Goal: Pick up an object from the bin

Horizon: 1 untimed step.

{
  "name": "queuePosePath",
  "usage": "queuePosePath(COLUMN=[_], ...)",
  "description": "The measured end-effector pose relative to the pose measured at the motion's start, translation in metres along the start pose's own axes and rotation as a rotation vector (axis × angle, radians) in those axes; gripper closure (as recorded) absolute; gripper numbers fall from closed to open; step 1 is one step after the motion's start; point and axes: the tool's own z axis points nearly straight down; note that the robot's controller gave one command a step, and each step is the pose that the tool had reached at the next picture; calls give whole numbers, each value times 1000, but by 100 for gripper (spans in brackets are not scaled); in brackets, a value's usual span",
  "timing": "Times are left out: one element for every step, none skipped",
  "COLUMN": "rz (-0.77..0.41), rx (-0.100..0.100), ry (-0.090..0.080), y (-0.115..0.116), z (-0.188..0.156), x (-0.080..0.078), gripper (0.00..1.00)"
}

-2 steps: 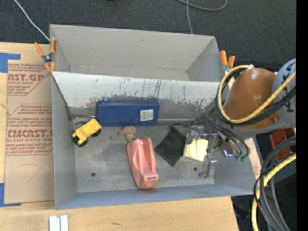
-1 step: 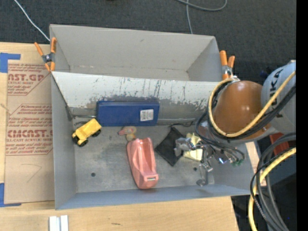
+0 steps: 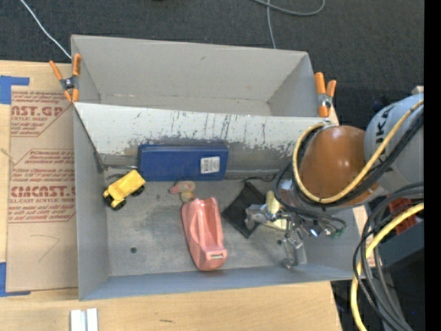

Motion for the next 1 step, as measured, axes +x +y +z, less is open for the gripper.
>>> queuePosePath(rz=[-236], rx=[-5], ry=[2], y=[-30], z=[-69], x=[-39], gripper=[0])
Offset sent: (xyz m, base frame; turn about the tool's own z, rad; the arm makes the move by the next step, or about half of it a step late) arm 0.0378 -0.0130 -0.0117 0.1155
